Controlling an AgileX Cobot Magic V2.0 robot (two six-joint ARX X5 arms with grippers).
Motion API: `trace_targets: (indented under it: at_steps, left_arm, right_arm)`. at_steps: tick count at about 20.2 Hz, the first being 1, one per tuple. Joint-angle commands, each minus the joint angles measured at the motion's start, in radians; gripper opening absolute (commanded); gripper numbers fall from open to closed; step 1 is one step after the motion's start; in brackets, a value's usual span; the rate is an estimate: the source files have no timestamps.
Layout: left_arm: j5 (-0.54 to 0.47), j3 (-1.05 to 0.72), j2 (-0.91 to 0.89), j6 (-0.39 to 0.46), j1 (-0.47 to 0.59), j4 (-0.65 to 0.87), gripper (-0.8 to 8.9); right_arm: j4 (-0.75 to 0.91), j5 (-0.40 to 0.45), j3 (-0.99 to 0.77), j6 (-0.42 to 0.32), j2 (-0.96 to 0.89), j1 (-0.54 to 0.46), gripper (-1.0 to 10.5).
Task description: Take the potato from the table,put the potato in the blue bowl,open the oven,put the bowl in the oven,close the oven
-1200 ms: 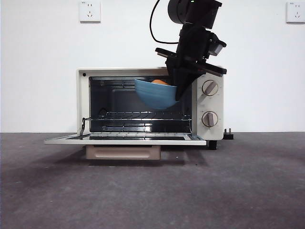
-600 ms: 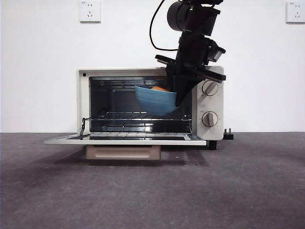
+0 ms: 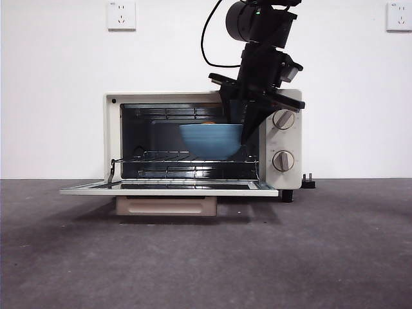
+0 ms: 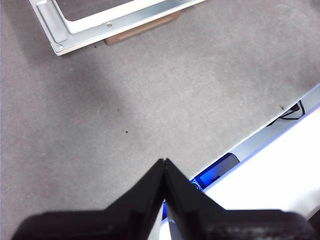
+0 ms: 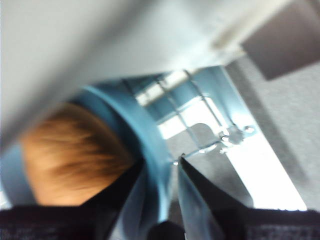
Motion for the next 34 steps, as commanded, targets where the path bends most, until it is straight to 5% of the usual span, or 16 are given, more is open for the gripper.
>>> trace_targets:
  at_steps: [1, 11, 19, 27, 34]
  left_arm:
    - [-0.002, 0.002, -0.004, 0.011, -0.003, 0.001, -0.06]
    - [-0.002, 0.002, -0.005, 0.011, -0.003, 0.001, -0.06]
    - [-0.001, 0.002, -0.005, 0.011, -0.003, 0.000, -0.06]
    - [0.001, 0.002, -0.005, 0.008, -0.003, 0.005, -0.06]
    - [0.002, 0.002, 0.011, 0.017, 0.001, 0.098, -0.07]
  right_arm:
    - [0.009, -0.006, 0.007, -0.011, 0.016, 0.000, 1.3]
    - [-0.036, -0.014, 0.028, -0.062, -0.014, 0.000, 1.4]
    - [-0.006, 0.016, 0.035, -0.246, -0.139, 0.001, 2.3]
    - [-0.103, 0.087, 0.035, -0.626, -0.336, 0.026, 2.2]
    - [-0.256, 0.147, 0.035, -1.038, -0.521, 0.075, 2.2]
